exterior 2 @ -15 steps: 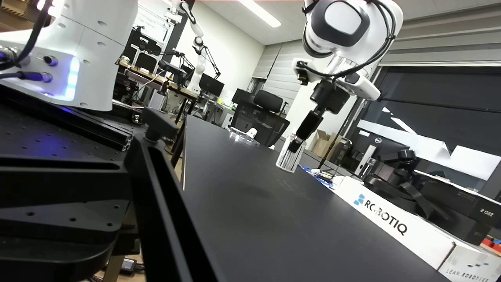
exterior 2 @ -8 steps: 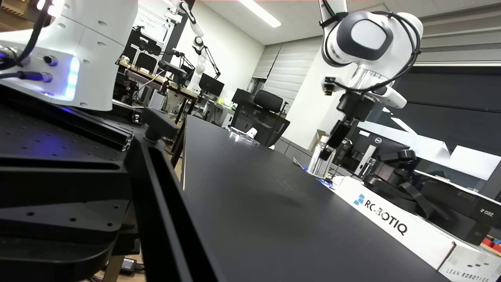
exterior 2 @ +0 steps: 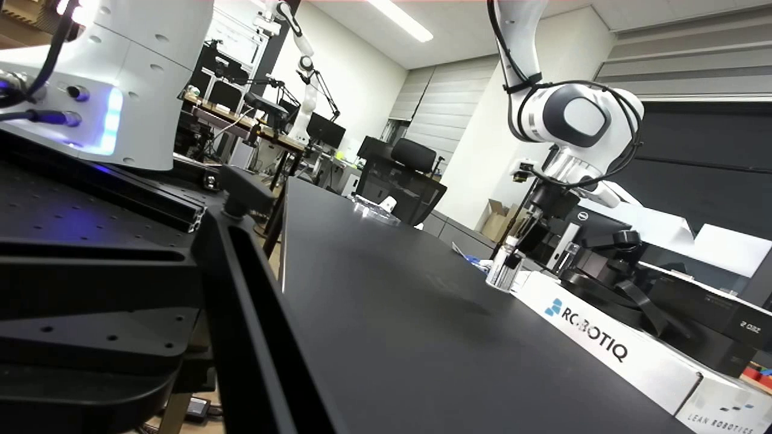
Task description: Move the bottle away from you
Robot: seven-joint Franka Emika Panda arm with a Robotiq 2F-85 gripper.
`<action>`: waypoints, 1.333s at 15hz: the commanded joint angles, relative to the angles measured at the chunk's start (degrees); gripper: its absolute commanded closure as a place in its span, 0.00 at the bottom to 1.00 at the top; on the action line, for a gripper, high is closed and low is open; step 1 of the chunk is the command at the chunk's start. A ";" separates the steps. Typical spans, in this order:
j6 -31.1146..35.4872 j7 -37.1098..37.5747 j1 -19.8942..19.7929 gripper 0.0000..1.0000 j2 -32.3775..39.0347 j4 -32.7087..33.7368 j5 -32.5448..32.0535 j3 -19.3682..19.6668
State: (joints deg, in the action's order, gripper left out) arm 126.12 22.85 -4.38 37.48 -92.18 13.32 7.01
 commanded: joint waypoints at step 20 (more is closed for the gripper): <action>-20.17 5.31 0.88 0.02 21.75 36.93 -1.45 -1.14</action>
State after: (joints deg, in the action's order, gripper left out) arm 108.59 25.90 -2.80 58.82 -58.78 12.35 6.49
